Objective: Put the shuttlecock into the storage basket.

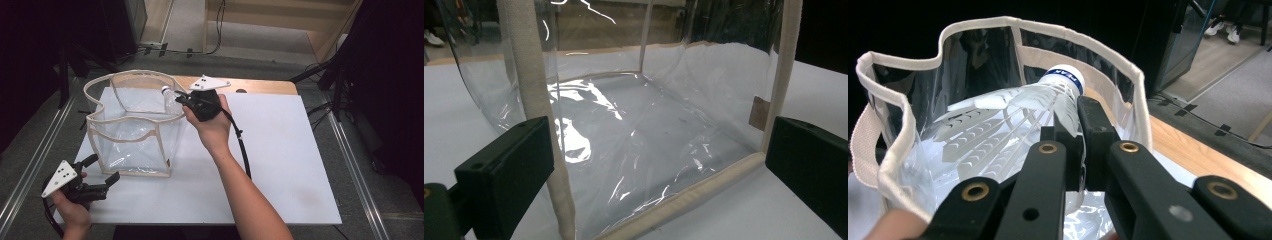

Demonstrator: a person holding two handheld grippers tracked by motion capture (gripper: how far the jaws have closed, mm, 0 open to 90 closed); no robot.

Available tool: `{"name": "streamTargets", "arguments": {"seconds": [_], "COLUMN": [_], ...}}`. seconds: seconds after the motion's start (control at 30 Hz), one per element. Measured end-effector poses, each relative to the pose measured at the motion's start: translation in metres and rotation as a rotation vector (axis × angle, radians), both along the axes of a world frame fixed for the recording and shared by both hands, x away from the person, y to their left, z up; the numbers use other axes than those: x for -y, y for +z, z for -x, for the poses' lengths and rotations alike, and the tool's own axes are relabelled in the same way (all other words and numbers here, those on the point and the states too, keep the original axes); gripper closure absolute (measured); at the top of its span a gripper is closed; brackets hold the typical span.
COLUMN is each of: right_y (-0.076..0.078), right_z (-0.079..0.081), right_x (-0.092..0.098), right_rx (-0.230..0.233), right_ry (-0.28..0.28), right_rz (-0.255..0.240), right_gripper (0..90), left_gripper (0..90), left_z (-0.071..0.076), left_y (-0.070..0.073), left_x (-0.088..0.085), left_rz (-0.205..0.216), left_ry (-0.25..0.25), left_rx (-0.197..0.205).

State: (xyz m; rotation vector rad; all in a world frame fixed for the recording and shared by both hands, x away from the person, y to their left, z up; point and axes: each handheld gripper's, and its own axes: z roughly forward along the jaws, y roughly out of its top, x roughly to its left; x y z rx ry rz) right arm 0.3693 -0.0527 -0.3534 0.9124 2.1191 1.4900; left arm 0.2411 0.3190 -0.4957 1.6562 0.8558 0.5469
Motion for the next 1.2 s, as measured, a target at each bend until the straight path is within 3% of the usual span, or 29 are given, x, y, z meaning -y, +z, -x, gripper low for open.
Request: {"name": "streamTargets", "arguments": {"seconds": [0.1,0.5,0.67,0.97,1.2], "right_y": [-0.003,-0.006,-0.01,-0.022,-0.031], "right_z": [0.001,0.02,0.03,0.04,0.049], "right_x": [0.001,0.027,0.039,0.058,0.067], "right_rx": [0.0,0.02,0.046,0.024,0.021], "right_ry": [-0.005,-0.007,-0.009,0.042,0.028], "right_rz": [-0.009,-0.067,-0.062,-0.075,-0.04], "right_gripper": [81.5,41.5,28.0,0.0,0.0], "left_gripper": [0.0,0.0,0.0,0.0,0.0], "left_z": [0.0,0.0,0.0,0.0,0.0], "left_y": [0.0,0.0,0.0,0.0,0.0], "left_x": [0.0,0.0,0.0,0.001,0.001], "left_rz": [-0.001,-0.009,-0.013,-0.019,-0.018], "left_ry": [0.0,-0.001,-0.001,-0.002,-0.003], "left_rx": [0.001,0.002,0.002,0.003,0.004]}}
